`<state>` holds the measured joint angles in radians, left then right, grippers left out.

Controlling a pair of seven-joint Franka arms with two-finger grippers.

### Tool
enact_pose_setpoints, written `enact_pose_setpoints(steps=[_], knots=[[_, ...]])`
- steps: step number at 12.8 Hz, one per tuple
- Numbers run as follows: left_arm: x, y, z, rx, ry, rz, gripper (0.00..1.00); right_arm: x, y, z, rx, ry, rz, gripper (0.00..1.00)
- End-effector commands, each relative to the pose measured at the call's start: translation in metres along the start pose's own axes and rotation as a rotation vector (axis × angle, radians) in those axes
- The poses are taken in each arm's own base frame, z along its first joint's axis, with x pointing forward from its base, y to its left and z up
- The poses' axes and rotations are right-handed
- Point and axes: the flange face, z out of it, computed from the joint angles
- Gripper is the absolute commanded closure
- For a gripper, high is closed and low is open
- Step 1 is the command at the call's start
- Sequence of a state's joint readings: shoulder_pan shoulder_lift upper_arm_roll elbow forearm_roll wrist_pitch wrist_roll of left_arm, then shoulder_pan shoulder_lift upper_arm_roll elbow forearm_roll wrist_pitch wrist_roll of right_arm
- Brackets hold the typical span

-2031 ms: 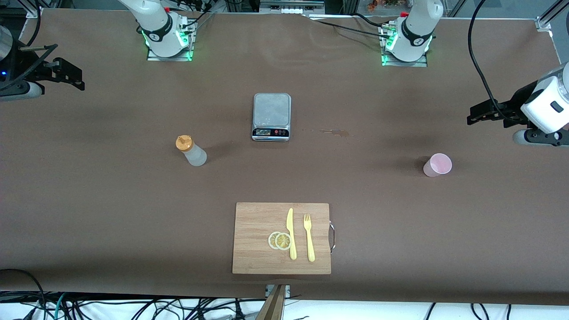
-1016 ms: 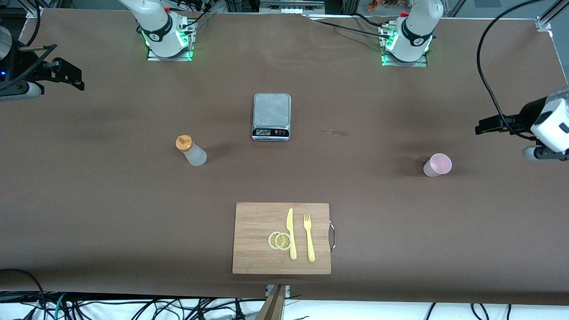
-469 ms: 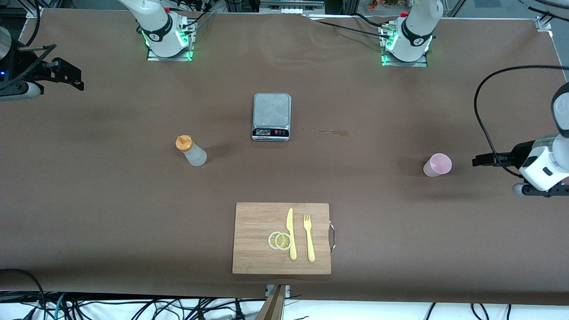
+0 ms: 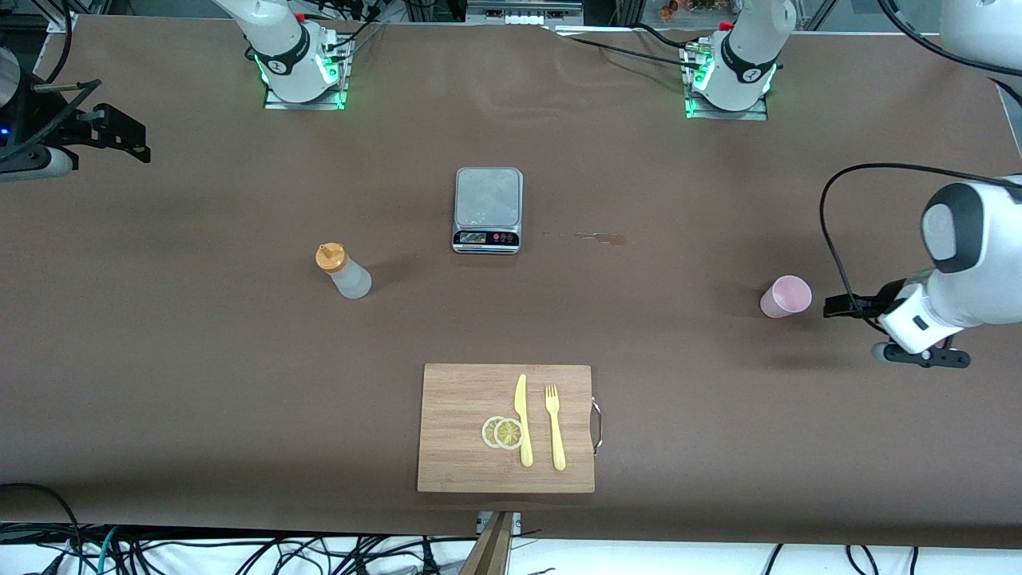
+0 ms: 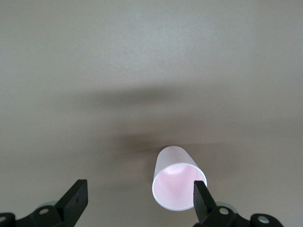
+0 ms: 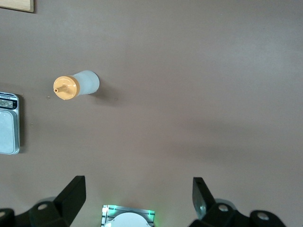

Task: Add sauce to pink cup with both arms
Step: 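Grasp the pink cup with the left gripper and lift it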

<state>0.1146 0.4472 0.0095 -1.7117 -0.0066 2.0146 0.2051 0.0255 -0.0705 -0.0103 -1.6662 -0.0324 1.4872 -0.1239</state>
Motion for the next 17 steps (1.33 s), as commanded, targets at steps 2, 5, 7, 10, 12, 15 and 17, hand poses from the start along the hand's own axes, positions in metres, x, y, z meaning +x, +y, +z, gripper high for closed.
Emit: enact_pose_setpoints(steps=[2,5,7,10,12,15,17], knots=[[-0.018,0.003,0.033,0.024,0.007,0.089,0.01,0.001,0.003,-0.005,0.006,0.008,0.002,0.0],[-0.03,-0.001,0.053,0.031,0.018,0.087,0.01,0.001,0.002,-0.004,0.006,0.006,0.001,0.0],[-0.036,0.001,0.065,0.032,0.024,0.092,0.02,0.001,0.002,-0.004,0.006,0.005,0.001,0.0],[-0.042,0.002,0.076,0.037,0.042,0.153,0.05,0.001,0.002,-0.005,0.006,0.006,0.004,0.0],[-0.046,0.002,0.084,0.038,0.048,0.152,0.1,0.001,0.002,-0.004,0.006,0.003,0.005,0.0],[-0.046,0.003,0.086,0.027,0.047,0.138,0.45,0.001,0.001,-0.005,0.006,0.005,0.006,0.0],[-0.045,0.004,0.083,0.026,0.046,0.124,0.76,0.001,0.001,-0.005,0.006,0.005,0.006,0.0]])
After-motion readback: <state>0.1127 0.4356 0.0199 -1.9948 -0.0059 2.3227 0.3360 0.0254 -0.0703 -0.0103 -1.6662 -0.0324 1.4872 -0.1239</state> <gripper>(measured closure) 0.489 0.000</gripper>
